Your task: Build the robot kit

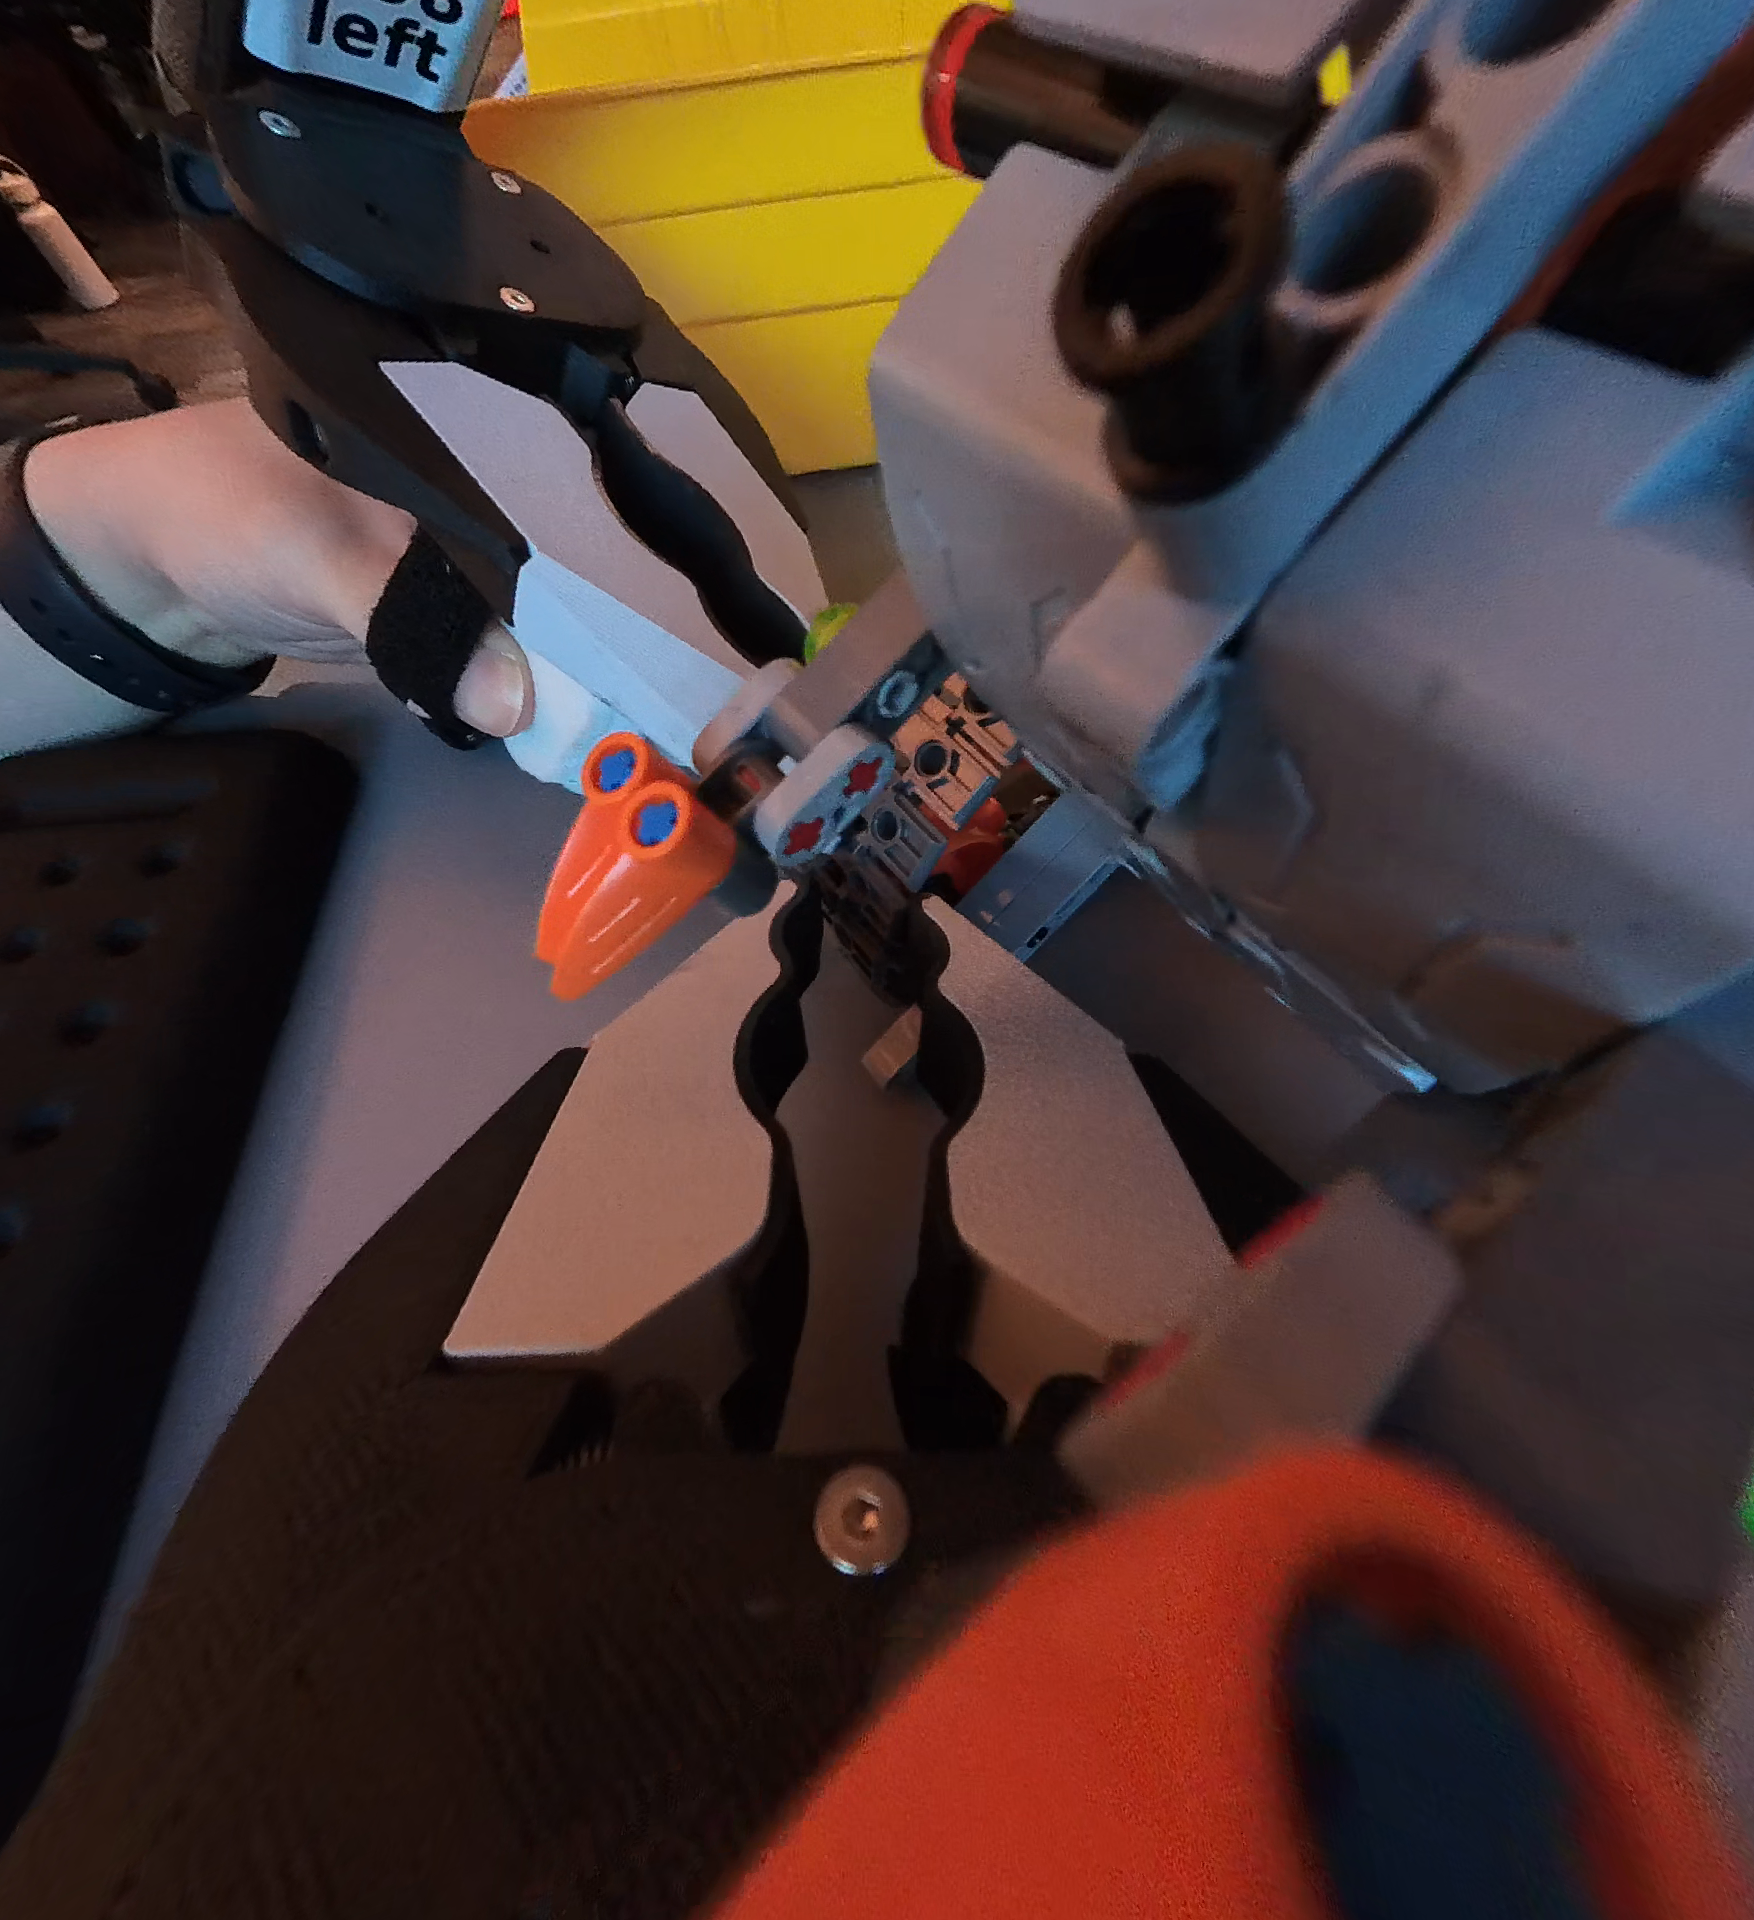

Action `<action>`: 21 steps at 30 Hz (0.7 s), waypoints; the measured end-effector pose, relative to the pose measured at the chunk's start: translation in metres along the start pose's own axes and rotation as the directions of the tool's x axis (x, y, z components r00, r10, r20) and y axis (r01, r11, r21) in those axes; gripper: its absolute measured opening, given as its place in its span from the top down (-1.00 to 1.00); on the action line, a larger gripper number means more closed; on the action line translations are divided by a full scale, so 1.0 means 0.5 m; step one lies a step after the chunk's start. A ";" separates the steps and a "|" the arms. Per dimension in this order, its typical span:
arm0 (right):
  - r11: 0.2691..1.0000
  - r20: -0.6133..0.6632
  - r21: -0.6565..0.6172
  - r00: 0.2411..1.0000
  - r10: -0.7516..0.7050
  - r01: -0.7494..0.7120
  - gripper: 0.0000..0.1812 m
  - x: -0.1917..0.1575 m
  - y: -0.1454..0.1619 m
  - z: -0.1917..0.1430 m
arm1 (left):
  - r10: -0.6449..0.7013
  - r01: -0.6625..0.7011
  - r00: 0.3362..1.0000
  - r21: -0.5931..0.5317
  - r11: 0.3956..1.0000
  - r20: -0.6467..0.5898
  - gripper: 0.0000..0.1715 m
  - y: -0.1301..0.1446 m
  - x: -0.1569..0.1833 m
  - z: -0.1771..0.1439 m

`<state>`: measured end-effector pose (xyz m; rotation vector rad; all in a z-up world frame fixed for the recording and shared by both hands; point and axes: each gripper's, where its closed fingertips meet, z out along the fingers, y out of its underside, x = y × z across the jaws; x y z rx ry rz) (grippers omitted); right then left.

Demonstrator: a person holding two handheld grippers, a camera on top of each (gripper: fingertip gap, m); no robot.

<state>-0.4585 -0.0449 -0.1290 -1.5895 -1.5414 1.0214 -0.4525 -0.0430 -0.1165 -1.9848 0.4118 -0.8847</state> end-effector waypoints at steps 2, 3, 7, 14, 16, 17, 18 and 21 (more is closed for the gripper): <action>1.000 0.007 0.000 1.000 0.007 -0.007 0.84 0.000 0.000 0.001 | -0.005 0.005 1.000 0.001 1.000 0.000 0.92 0.000 -0.001 0.000; 1.000 0.008 0.001 1.000 0.004 -0.004 0.84 0.000 0.000 0.000 | -0.011 0.011 1.000 0.001 1.000 -0.005 0.92 0.000 -0.001 0.000; 1.000 -0.011 0.001 1.000 -0.017 0.017 0.84 0.001 -0.001 0.001 | -0.045 0.045 0.999 0.007 0.999 -0.021 0.92 -0.002 -0.002 -0.001; 1.000 -0.013 0.008 1.000 0.017 -0.017 0.85 0.012 -0.003 0.001 | -0.130 0.130 0.991 0.052 0.990 -0.014 0.90 -0.013 -0.011 0.006; 1.000 -0.017 0.008 1.000 0.018 -0.018 0.86 0.013 -0.003 0.001 | -0.117 0.117 0.993 0.054 0.992 0.002 0.90 -0.013 -0.012 0.007; 1.000 -0.018 0.008 1.000 0.020 -0.019 0.86 0.014 -0.003 0.001 | -0.121 0.121 0.993 0.055 0.991 0.002 0.90 -0.013 -0.012 0.007; 1.000 -0.019 0.007 1.000 0.023 -0.023 0.85 0.015 -0.003 0.001 | -0.124 0.124 0.992 0.055 0.991 0.004 0.90 -0.014 -0.013 0.008; 0.999 -0.019 0.004 0.999 0.036 -0.036 0.85 0.017 -0.002 0.001 | -0.113 0.111 0.993 0.055 0.992 0.027 0.91 -0.012 -0.014 0.010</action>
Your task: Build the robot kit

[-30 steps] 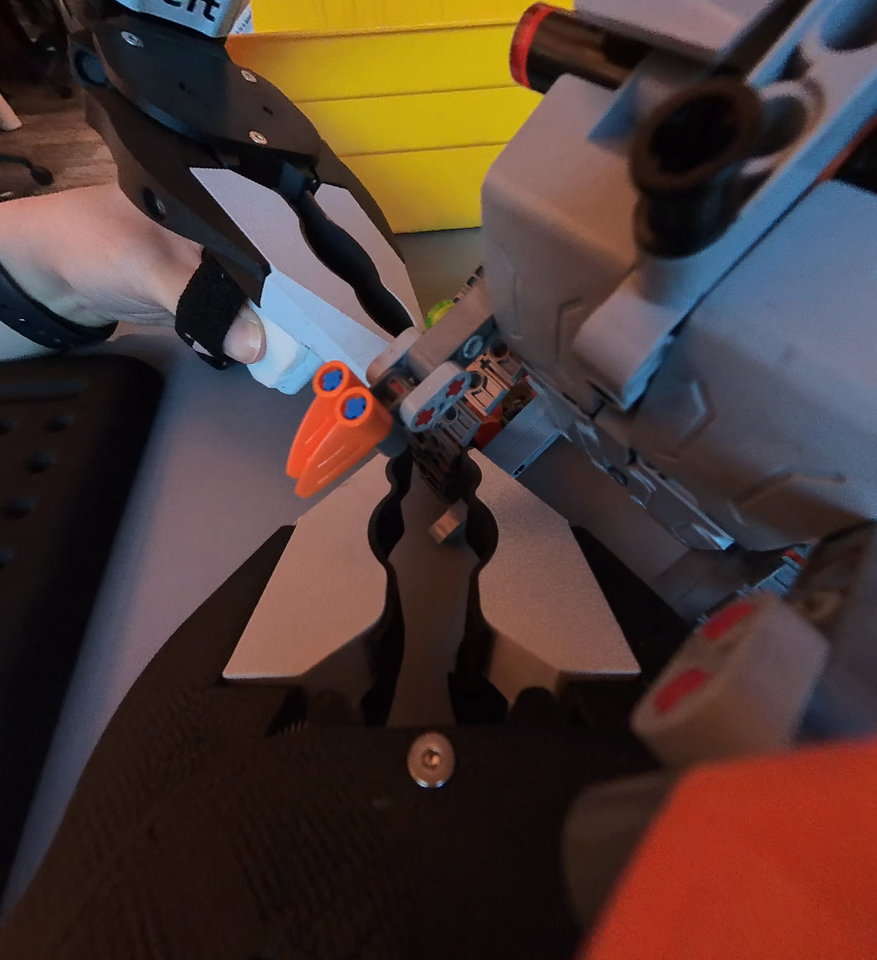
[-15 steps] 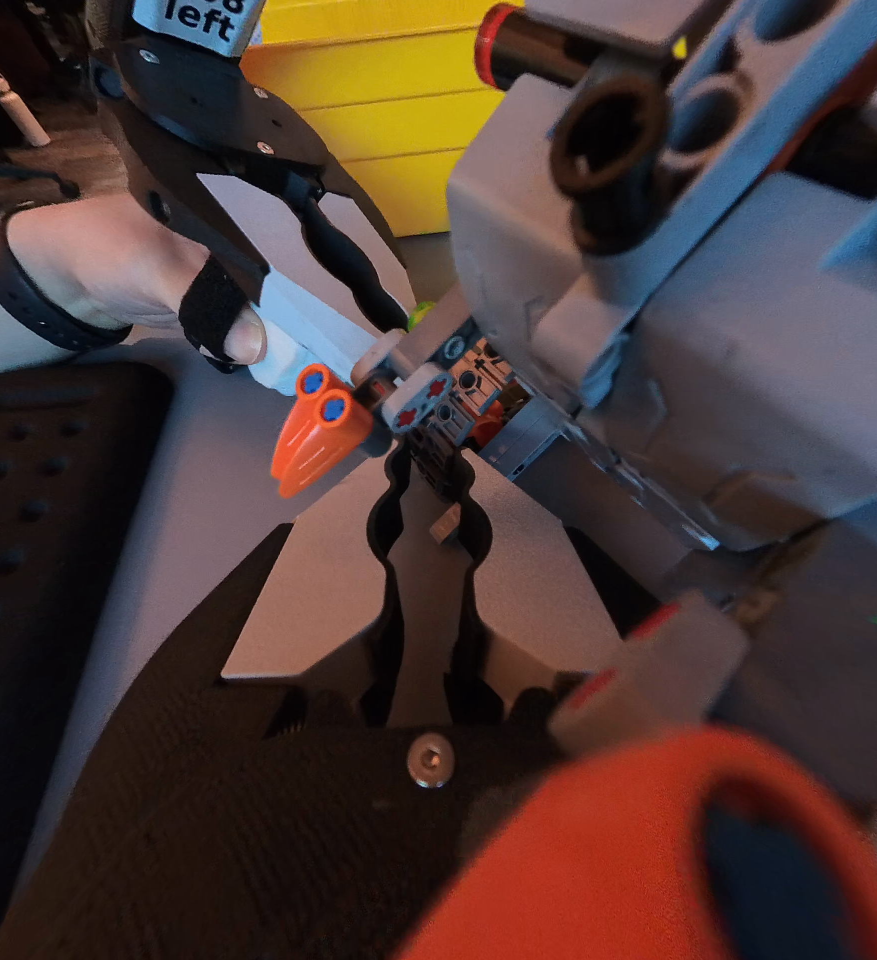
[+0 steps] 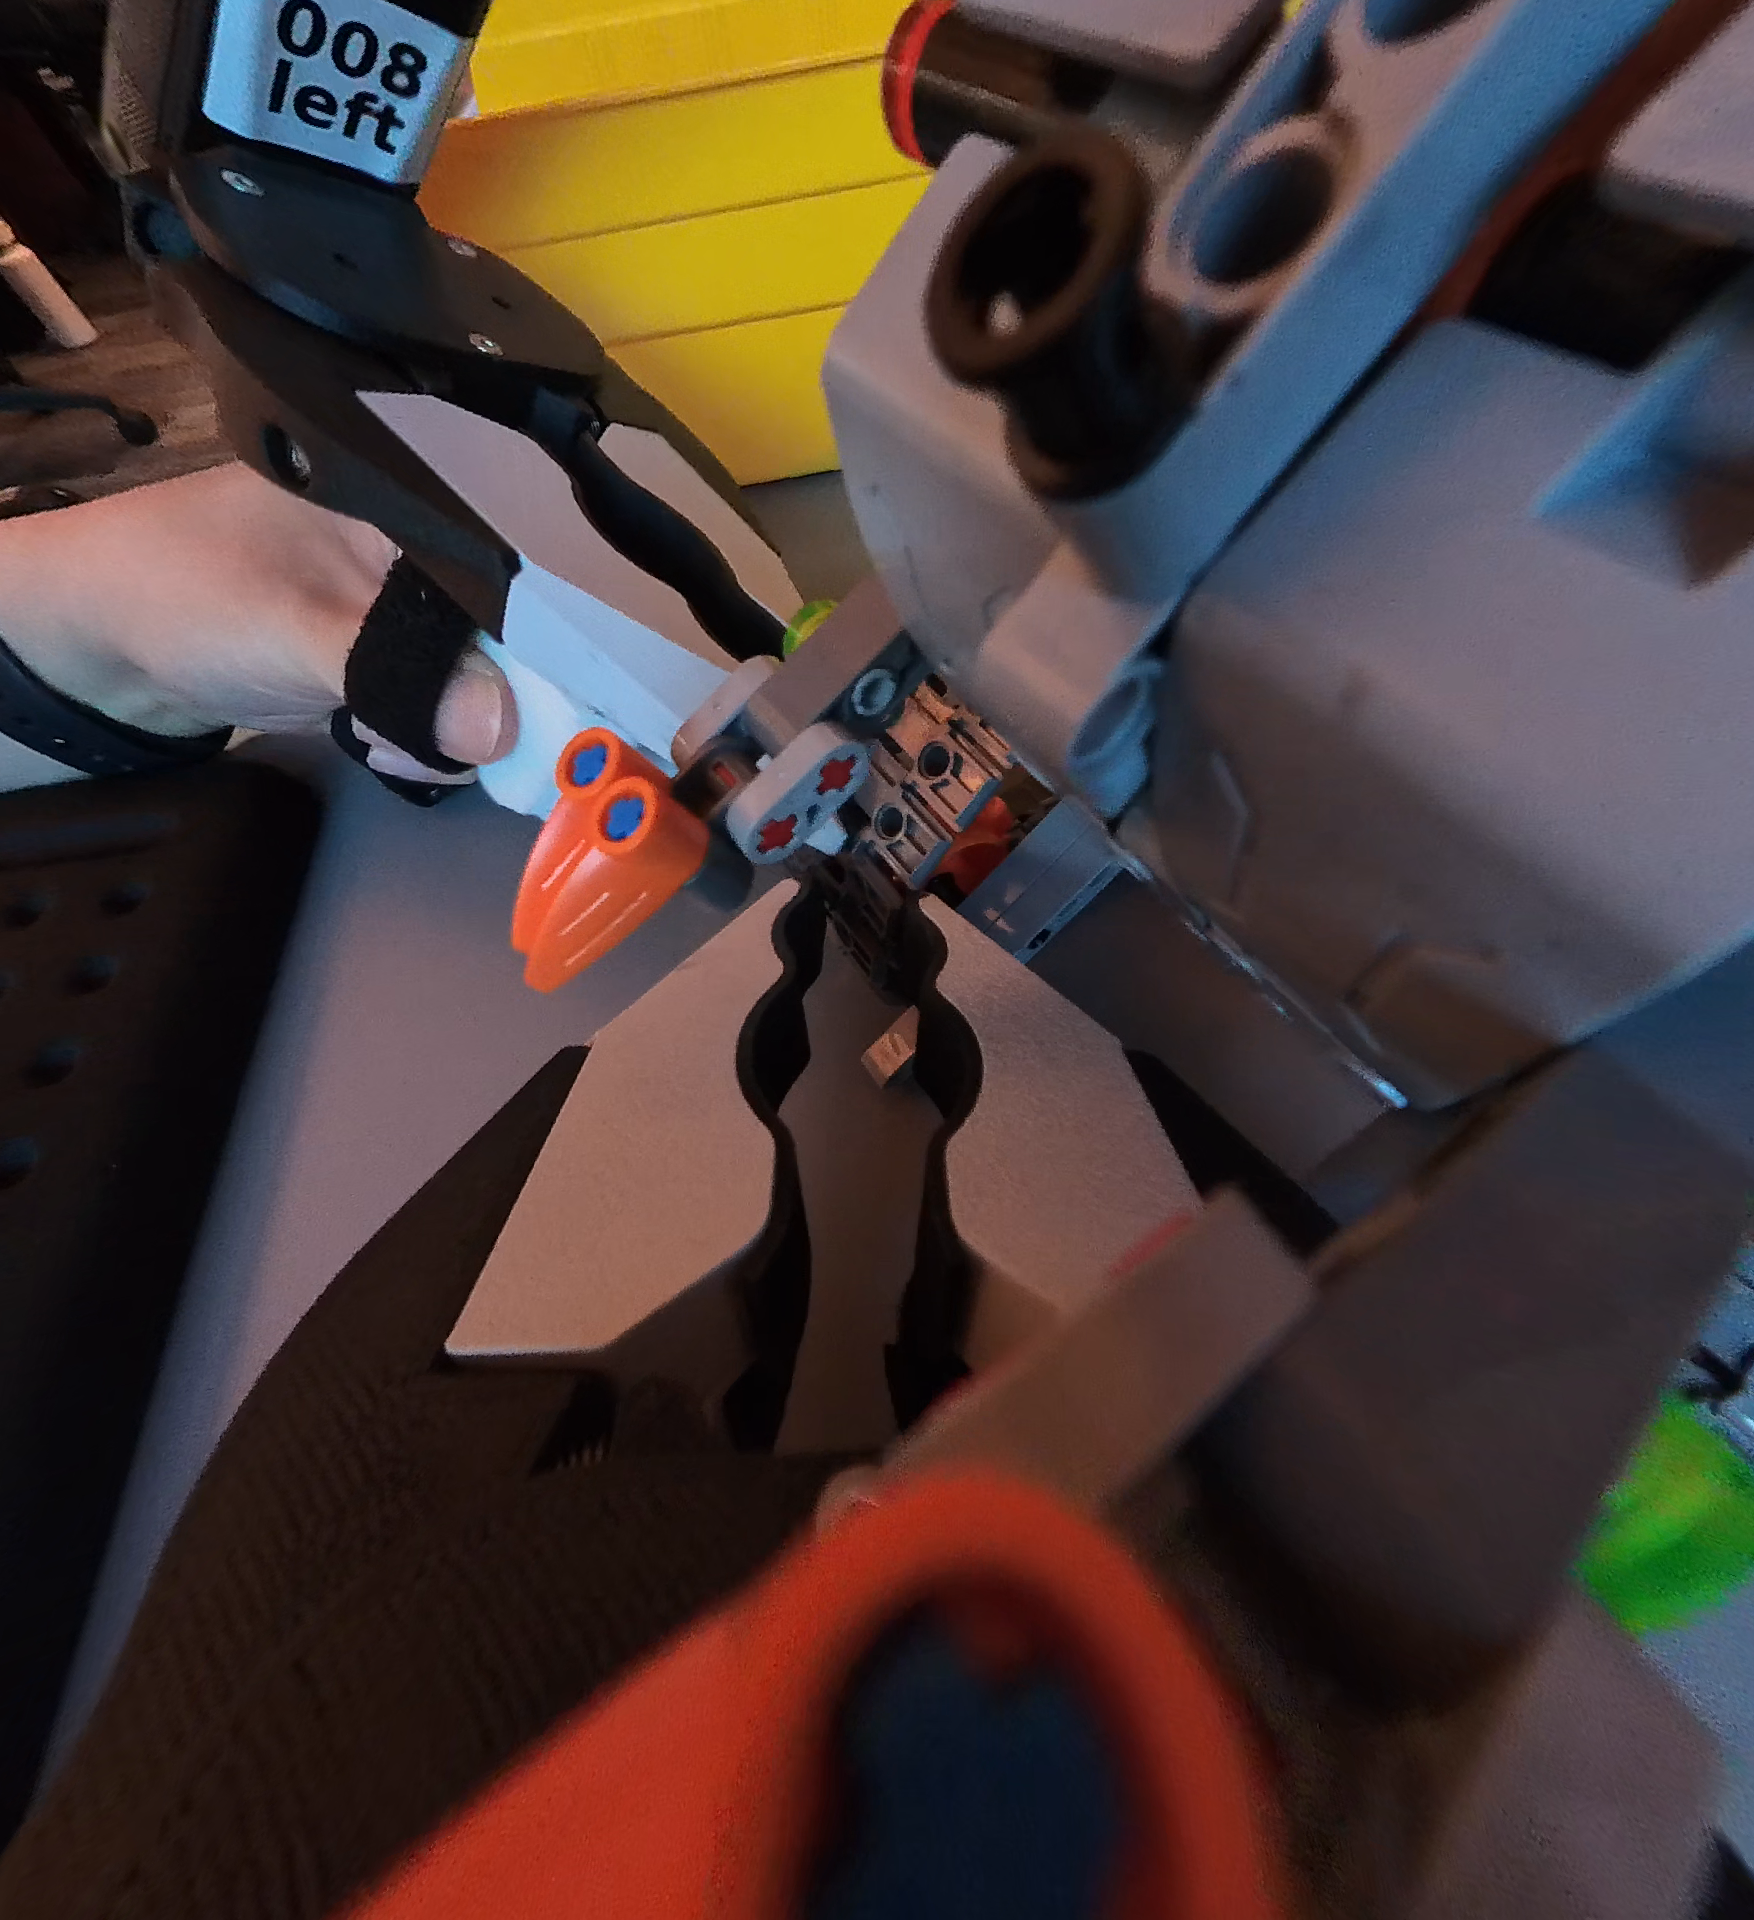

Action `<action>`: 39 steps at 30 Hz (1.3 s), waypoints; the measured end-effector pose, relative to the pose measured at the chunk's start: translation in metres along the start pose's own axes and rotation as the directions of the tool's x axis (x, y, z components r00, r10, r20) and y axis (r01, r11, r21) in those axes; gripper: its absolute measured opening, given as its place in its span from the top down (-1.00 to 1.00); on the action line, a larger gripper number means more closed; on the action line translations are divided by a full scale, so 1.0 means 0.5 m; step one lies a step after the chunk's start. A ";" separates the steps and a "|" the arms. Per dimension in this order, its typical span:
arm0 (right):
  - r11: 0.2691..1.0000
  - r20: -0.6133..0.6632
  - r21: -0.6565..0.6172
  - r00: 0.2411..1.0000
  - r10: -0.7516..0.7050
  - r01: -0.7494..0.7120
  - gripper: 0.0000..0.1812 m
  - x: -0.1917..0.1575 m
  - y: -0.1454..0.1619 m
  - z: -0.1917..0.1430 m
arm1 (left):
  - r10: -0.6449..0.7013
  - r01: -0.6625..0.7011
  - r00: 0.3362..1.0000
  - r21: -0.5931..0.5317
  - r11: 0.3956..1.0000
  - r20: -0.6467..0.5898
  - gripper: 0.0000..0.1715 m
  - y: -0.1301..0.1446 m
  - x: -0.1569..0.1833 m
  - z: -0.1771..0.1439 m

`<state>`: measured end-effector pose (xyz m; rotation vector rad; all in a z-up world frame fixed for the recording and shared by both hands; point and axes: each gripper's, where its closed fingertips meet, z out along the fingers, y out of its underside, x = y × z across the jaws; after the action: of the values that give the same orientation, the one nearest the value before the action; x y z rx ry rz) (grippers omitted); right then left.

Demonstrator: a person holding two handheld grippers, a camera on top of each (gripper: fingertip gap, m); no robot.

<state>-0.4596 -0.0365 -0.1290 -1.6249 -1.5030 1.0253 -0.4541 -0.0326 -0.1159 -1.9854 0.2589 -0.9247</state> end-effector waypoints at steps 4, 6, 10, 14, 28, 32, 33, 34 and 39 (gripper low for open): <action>1.000 -0.013 -0.003 1.000 -0.013 0.013 0.84 0.001 0.001 0.000 | 0.012 -0.012 1.000 -0.007 1.000 0.008 0.91 0.002 0.000 0.001; 0.999 -0.021 -0.005 0.999 -0.035 0.035 0.83 0.001 0.001 0.000 | -0.002 0.002 1.000 -0.008 1.000 -0.002 0.91 0.002 0.000 0.001; 0.999 -0.021 -0.008 0.999 -0.041 0.041 0.82 0.001 0.002 0.001 | -0.018 0.017 1.000 -0.010 1.000 -0.012 0.91 0.003 0.000 0.002; 0.999 -0.018 -0.007 0.999 -0.047 0.047 0.83 0.001 0.001 0.001 | -0.031 0.031 0.999 -0.013 0.999 -0.024 0.92 0.003 0.000 0.002; 0.997 0.041 -0.006 0.996 0.080 -0.080 0.85 0.000 0.002 0.002 | -0.020 0.019 0.999 -0.023 1.000 -0.037 0.91 0.002 -0.002 0.002; 0.999 0.032 -0.014 0.998 0.051 -0.050 0.84 0.000 0.004 0.004 | -0.022 0.021 0.999 -0.026 0.999 -0.038 0.91 0.003 -0.002 0.003; 0.999 0.032 -0.015 0.999 0.041 -0.041 0.84 0.000 0.004 0.004 | -0.022 0.021 0.999 -0.027 0.999 -0.039 0.92 0.003 -0.002 0.003; 0.999 0.028 -0.014 0.999 0.033 -0.033 0.84 0.000 0.004 0.004 | -0.021 0.020 0.999 -0.027 0.999 -0.038 0.91 0.003 -0.002 0.003; 0.999 0.042 -0.015 0.998 0.039 -0.038 0.84 -0.001 0.003 0.004 | -0.029 0.028 0.999 -0.027 0.999 -0.041 0.92 0.003 -0.002 0.003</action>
<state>-0.4609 -0.0372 -0.1314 -1.6573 -1.5153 1.0787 -0.4536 -0.0319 -0.1180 -2.0008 0.2681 -0.9866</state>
